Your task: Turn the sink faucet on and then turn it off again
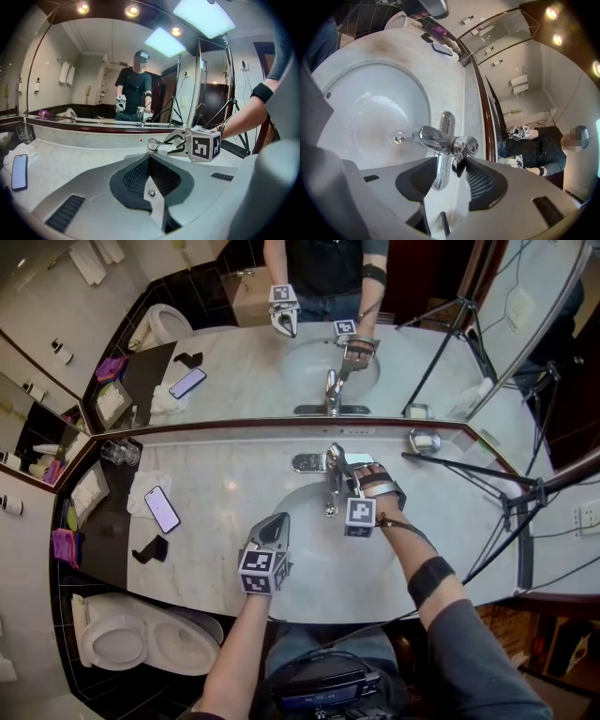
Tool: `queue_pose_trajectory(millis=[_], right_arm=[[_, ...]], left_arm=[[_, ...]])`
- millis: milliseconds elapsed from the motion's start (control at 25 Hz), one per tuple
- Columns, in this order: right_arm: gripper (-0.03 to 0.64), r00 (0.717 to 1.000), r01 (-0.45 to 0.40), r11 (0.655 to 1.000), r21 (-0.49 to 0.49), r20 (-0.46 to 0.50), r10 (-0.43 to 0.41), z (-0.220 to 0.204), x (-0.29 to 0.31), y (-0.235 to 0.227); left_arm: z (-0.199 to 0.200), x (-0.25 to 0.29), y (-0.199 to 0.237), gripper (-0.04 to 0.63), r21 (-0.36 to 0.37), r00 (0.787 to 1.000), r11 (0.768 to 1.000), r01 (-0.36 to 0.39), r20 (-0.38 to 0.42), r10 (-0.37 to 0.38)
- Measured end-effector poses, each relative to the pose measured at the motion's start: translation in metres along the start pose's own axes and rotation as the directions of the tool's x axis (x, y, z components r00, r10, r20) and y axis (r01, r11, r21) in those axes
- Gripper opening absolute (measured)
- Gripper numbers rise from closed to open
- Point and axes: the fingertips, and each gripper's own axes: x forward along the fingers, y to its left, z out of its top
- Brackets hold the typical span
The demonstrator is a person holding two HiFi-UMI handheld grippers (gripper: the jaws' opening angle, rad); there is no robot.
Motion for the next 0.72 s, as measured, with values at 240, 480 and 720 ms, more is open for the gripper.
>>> queue_pose_trajectory(millis=[240,480,720], right_arm=[[0.198,1.000,-0.001,1.000,0.018,-0.009,0.001,-0.001,0.000,0.006],[0.199,0.999,-0.032,0.994,0.107,-0.005,0.033,0.000,-0.005,0.008],[0.196,0.999,-0.005,0.955,0.295,0.043,-0.008,0.004,-0.038,0.004]], left_arm=[[0.001,-0.007,0.002,0.000,0.004,1.000,1.000,-0.007,0.003,0.007],[-0.003,-0.018,-0.002,0.000,0.016,1.000,1.000,-0.006,-0.003,0.006],[0.000,-0.029,-0.003,0.000,0.025,1.000,1.000,-0.012,0.009,0.011]])
